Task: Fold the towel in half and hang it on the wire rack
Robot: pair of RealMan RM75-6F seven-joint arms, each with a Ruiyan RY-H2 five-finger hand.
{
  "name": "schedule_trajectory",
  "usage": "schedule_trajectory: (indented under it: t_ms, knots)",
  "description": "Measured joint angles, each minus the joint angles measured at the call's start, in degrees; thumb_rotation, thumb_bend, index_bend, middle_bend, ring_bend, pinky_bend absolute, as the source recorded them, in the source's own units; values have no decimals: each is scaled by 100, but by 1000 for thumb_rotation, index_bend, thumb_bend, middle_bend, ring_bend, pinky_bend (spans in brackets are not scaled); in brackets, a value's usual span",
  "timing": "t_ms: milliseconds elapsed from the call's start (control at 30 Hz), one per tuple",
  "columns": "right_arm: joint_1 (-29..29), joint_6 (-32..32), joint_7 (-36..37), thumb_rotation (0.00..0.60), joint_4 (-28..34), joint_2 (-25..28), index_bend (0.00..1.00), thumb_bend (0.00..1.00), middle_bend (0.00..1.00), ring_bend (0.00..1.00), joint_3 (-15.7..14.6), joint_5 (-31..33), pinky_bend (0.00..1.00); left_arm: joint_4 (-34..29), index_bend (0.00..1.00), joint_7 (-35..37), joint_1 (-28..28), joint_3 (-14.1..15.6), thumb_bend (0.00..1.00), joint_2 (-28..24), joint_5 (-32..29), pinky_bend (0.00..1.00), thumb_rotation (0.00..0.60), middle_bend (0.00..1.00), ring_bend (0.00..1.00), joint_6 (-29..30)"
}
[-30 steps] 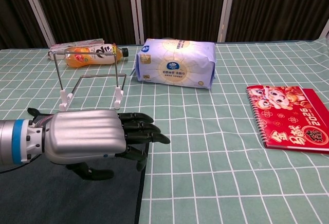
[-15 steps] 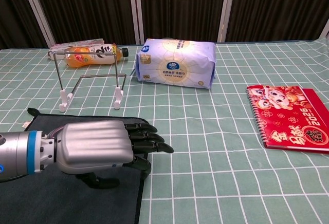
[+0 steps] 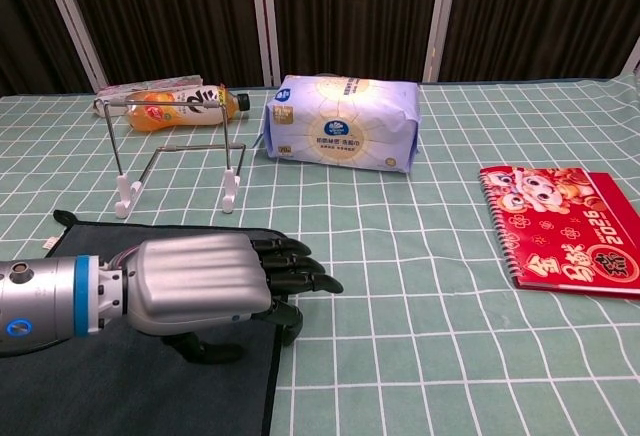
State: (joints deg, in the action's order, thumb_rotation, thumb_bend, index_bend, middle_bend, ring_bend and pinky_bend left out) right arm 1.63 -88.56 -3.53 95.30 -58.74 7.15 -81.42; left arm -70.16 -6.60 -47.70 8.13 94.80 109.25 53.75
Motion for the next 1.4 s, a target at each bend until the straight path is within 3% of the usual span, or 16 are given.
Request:
schedule_trajectory:
  t_ms: [467, 800, 1167, 1400]
  knots:
    - [-10, -2, 16, 600, 1, 14, 0, 0, 0, 0, -4, -2, 0, -115, 369, -348, -35, -11, 434, 76, -303, 0, 600, 0, 0, -200]
    - [-20, -25, 52, 600, -5, 24, 0, 0, 0, 0, -5, -27, 0, -99, 488, -316, -27, 21, 435, 80, -369, 0, 600, 0, 0, -65]
    - [-37, -63, 60, 600, 14, 32, 0, 0, 0, 0, -15, -64, 0, -66, 512, -270, -6, 72, 436, 47, -376, 0, 600, 0, 0, 88]
    - [-46, -76, 81, 600, 21, 45, 0, 0, 0, 0, -24, -91, 0, -108, 595, -245, 15, 90, 508, -18, -367, 0, 600, 0, 0, 216]
